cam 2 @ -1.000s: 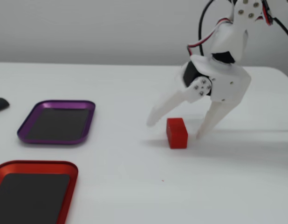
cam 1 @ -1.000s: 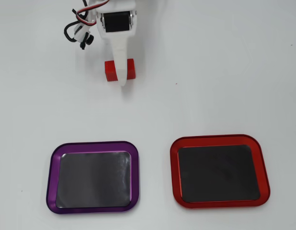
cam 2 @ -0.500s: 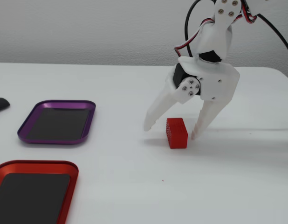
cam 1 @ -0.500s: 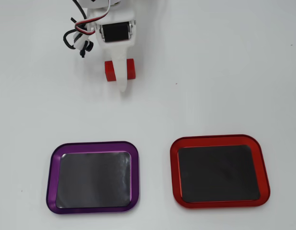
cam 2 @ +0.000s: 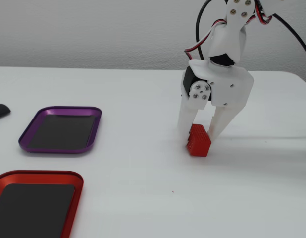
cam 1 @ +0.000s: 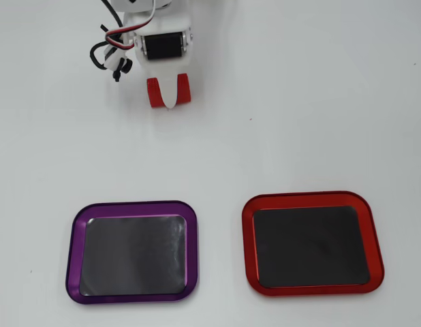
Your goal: Grasp a red block and put it in the left red dish.
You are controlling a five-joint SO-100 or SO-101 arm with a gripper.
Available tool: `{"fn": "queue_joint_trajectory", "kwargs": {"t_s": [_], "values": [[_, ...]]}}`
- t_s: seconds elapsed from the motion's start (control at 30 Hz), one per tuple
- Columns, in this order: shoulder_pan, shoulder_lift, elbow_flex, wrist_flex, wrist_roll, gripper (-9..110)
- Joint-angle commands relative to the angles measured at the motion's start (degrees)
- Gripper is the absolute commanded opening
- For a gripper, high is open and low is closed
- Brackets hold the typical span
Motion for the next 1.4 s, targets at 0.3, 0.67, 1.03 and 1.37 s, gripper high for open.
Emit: {"fn": "queue_joint_trajectory", "kwargs": {"t_s": [0.3, 0.67, 1.03, 1.37], "values": [[-17.8, 41.9, 1.8, -1.5, 12.0, -1], [-27.0, 31.8, 8.9, -27.4, 14.8, -1], [-27.0, 2.1, -9.4, -32.8, 14.9, -1], [-27.0, -20.0, -29.2, -32.7, 14.9, 0]]}}
